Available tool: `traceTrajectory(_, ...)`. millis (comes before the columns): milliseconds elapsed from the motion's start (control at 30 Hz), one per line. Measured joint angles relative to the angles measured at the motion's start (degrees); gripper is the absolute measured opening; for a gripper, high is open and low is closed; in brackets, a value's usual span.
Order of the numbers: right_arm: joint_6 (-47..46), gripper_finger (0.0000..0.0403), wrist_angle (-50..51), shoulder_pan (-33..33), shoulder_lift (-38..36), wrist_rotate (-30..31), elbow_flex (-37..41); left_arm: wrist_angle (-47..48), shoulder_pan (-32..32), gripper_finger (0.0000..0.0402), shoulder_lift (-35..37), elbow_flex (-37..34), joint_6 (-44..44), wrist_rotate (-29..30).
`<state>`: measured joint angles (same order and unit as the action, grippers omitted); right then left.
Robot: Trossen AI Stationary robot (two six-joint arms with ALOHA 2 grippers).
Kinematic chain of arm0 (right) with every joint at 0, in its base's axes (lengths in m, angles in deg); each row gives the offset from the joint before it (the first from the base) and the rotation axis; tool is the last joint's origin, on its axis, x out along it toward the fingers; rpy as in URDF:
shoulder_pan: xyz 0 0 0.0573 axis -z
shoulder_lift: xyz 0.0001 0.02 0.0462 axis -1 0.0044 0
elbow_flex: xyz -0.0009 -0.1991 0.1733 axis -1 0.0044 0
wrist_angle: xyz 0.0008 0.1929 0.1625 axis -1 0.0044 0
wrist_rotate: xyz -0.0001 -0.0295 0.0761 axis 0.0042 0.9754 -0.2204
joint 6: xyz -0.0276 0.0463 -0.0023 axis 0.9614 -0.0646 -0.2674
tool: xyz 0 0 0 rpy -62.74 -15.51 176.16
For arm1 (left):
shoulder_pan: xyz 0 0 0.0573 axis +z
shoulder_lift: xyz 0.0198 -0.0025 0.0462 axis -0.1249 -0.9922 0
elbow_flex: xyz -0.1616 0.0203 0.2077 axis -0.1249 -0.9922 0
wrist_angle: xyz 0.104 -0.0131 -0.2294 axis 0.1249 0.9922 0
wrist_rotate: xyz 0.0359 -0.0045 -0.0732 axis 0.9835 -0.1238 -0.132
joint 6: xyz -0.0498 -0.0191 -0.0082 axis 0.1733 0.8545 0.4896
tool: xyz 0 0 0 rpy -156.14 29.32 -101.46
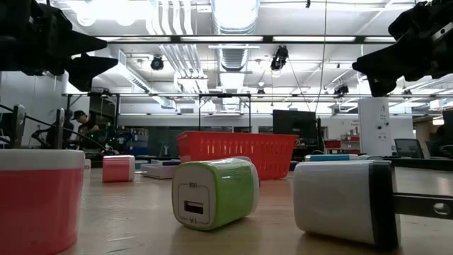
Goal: Pick & Place Office items
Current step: Put the left blue digital clock into the yellow bin
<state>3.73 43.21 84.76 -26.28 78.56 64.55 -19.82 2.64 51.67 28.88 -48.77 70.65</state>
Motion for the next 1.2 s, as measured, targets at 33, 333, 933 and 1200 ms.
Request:
traceTrajectory(33,0.0,0.0063,0.1,0.0,0.0,0.0,0.0,0.4,0.0,0.0252,0.0,0.0,0.1,0.0)
traceTrajectory(333,4.6,0.0063,0.2,0.0,0.1,0.0,0.1,0.7,0.0,0.0252,0.0,0.0,0.1,0.0)
traceTrajectory(933,2.6,0.0063,0.1,0.0,0.1,1.7,0.1,0.7,0.0,0.0252,0.0,0.0,-5.9,-0.2)
traceTrajectory(1200,2.0,0.0041,0.2,0.0,2.1,-0.2,0.1,0.6,0.0,0.0252,0.0,0.0,-4.2,-0.2)
